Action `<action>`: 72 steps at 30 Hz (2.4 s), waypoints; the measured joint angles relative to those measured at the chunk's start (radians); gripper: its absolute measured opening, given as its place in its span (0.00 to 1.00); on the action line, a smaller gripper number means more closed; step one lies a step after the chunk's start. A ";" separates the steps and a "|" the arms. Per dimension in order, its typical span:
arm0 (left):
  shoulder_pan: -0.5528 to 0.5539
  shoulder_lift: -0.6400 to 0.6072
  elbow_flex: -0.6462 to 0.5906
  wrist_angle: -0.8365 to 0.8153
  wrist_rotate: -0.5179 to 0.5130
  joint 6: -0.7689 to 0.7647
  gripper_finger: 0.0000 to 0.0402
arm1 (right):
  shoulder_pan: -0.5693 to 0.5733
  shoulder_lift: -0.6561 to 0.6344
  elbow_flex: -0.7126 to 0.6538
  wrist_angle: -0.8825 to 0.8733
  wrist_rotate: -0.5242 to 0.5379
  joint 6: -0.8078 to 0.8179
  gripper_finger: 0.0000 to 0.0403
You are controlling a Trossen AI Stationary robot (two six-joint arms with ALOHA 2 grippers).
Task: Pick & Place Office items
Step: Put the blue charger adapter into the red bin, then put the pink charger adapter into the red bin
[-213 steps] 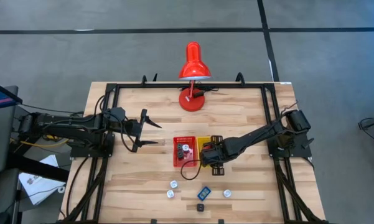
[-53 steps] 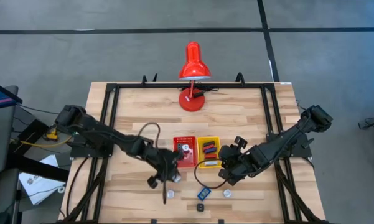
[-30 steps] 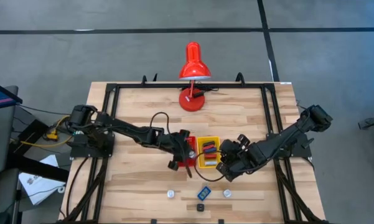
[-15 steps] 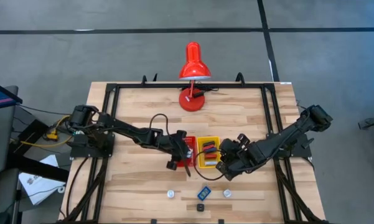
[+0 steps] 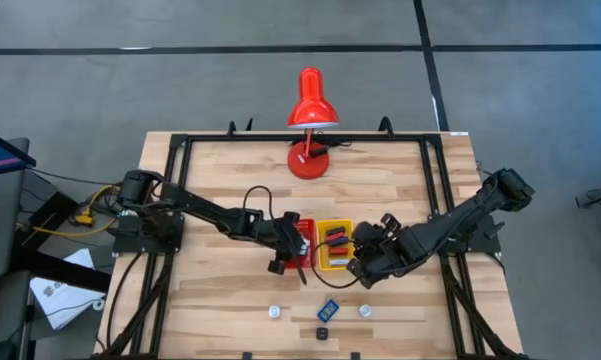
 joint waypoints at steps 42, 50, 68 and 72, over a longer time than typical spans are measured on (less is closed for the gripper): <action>-0.101 -0.258 0.001 -0.171 0.151 -0.086 0.55 | -0.010 0.000 0.000 0.005 0.000 -0.056 0.38; -0.282 -0.244 0.000 -0.169 0.158 -0.141 0.79 | -0.019 0.000 0.000 0.005 0.000 -0.057 0.38; -0.469 -0.049 0.001 -0.065 -0.127 -0.296 0.79 | -0.016 0.000 0.000 0.012 0.000 0.012 0.38; -0.479 -0.026 0.001 -0.076 -0.165 -0.356 0.79 | -0.016 0.000 0.000 0.017 0.000 0.021 0.38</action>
